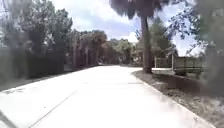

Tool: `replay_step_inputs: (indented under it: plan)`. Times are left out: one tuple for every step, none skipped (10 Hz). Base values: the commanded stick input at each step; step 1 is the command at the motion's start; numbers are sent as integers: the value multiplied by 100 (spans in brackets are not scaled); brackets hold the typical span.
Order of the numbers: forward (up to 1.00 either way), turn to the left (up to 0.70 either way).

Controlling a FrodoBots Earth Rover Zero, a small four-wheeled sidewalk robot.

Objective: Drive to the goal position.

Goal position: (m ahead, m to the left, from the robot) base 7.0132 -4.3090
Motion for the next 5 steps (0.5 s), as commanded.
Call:
replay_step_inputs:
  plan:
    - [85,0]
    - [85,0]
    - [85,0]
    - [85,0]
    - [85,0]
